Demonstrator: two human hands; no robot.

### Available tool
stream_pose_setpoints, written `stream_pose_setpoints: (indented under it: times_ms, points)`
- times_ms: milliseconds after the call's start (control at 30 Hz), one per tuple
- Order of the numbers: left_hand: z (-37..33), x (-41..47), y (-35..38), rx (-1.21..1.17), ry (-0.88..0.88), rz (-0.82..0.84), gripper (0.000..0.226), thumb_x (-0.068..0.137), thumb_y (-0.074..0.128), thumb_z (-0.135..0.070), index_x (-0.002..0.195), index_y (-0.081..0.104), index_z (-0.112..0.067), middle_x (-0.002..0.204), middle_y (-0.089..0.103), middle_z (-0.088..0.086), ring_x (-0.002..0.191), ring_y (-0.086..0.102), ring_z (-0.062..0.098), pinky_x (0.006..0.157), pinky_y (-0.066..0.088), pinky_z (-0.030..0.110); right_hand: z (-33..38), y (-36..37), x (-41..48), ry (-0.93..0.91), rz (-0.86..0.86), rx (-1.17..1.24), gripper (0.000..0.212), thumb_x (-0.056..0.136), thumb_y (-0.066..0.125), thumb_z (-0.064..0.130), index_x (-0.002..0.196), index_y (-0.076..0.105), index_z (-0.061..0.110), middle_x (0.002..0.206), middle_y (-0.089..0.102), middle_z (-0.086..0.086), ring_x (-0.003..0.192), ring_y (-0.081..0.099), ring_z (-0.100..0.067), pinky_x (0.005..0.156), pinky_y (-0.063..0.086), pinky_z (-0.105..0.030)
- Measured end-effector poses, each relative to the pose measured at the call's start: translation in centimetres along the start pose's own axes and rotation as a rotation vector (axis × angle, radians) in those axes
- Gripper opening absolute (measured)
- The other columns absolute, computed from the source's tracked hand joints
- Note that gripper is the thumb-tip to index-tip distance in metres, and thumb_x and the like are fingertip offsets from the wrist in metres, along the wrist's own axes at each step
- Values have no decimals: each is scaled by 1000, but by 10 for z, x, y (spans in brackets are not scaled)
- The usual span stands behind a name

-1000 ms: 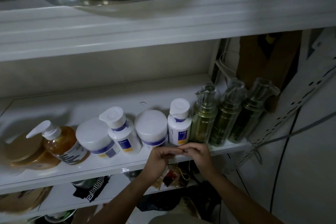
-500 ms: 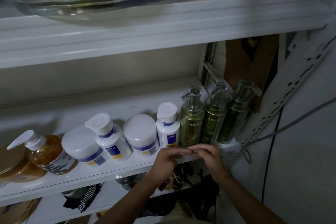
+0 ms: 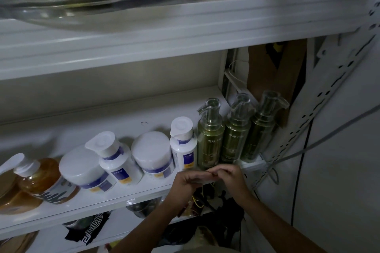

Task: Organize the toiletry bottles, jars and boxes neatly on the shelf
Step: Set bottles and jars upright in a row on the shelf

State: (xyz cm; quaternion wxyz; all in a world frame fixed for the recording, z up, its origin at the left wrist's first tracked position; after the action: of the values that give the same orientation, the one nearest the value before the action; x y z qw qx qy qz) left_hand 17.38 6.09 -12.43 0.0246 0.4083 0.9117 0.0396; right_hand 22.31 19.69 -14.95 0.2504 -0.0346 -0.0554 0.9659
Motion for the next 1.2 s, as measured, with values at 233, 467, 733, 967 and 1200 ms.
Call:
stream_pose_setpoints:
  times_ms: [233,467,733,967,1200]
  points:
    - [-2,0,3,-42,-30,21,45,80,41,27,109,66,3,100,74,8,99,69,22,82,53,23,5,0,-1,-5,20,18,29,67,46,9,72,74,15,64,71,5,65,66,-6,64,51,-17]
    - [-8,-3,9,79,4,3,51,80,44,26,106,68,-10,98,74,-7,100,68,12,84,51,19,11,-7,-7,-38,43,18,29,68,47,10,73,73,21,70,73,4,72,67,-10,71,53,-24]
    - [-8,12,13,161,38,3,57,65,41,18,102,73,-11,107,72,5,108,65,18,99,48,34,21,-23,-3,-64,5,17,31,72,49,4,74,75,20,73,74,1,75,70,-16,72,55,-23]
    - [1,19,12,173,26,31,57,69,41,28,101,73,-8,104,73,3,105,66,18,95,50,29,12,-25,2,-29,-1,-71,45,80,47,-15,73,74,20,69,72,7,72,68,-9,70,52,-19]
    - [5,23,12,146,16,-4,44,78,47,25,95,74,-5,97,74,2,99,69,19,88,52,25,8,-25,5,-20,-12,-86,37,80,46,-18,78,75,4,64,71,10,66,67,-5,65,52,-17]
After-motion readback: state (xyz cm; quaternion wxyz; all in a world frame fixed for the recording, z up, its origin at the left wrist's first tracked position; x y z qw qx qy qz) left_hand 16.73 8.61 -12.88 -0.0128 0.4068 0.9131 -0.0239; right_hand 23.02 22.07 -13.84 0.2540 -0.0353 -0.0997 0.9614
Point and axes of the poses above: each hand's wrist, its own x-axis towards the middle knuckle, its own y-axis out of the palm, z = x × y, the point moved 5 cm from there along x, towards the middle knuckle
